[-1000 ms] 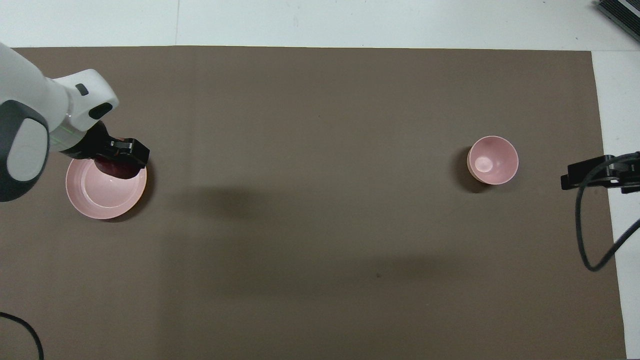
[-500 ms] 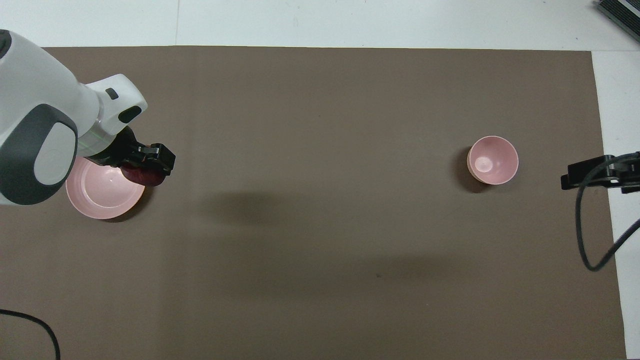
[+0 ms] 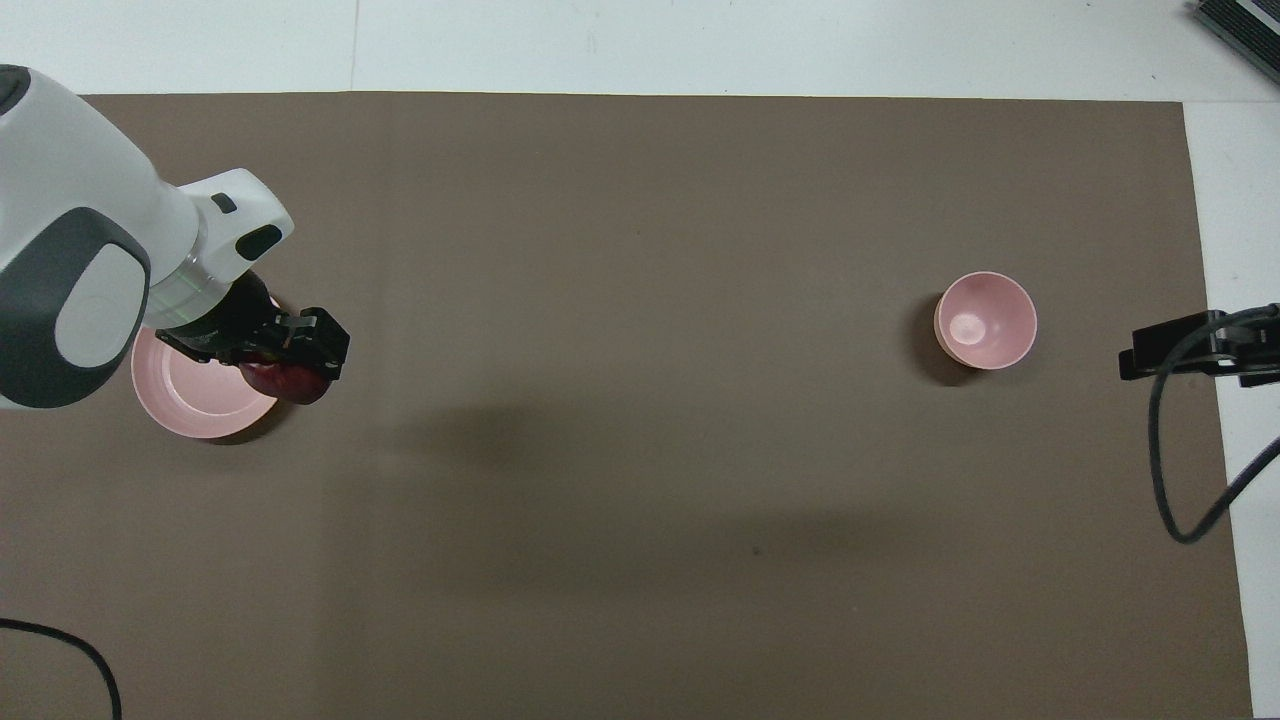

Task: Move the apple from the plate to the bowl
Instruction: 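Lift the apple with the left gripper while the right gripper reaches in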

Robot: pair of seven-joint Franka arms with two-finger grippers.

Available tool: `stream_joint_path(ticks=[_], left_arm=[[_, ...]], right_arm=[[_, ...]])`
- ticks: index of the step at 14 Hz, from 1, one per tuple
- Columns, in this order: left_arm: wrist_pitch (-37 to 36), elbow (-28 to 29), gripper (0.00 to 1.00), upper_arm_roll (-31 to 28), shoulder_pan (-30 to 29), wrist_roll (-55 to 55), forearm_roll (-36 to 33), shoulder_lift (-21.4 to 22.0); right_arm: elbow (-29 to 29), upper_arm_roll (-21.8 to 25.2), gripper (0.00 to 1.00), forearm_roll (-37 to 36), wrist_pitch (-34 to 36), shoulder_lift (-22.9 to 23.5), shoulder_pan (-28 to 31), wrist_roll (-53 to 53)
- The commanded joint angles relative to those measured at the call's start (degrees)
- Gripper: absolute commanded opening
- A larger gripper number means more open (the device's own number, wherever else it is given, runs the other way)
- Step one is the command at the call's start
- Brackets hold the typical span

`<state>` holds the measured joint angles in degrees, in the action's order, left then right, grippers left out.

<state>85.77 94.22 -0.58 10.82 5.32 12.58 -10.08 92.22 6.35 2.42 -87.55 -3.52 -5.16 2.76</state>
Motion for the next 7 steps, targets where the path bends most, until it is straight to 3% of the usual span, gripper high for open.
stream_joint_path(ticks=[1, 3, 7], left_arm=[[-3.9, -0.5, 0.0, 0.2, 0.2, 3.5, 8.7, 0.7], [-3.3, -0.2, 0.0, 1.8, 1.4, 14.0, 10.9, 0.9], [0.8, 0.4, 0.0, 4.6, 1.8, 36.5, 24.9, 0.9]], right_arm=[[6.6, -0.1, 1.0, 2.6, -3.6, -2.9, 0.0, -4.3], [8.1, -0.2, 1.0, 5.0, -3.5, -3.4, -0.3, -5.0], [11.1, -0.2, 1.0, 12.9, -3.4, -3.6, -0.5, -3.5]])
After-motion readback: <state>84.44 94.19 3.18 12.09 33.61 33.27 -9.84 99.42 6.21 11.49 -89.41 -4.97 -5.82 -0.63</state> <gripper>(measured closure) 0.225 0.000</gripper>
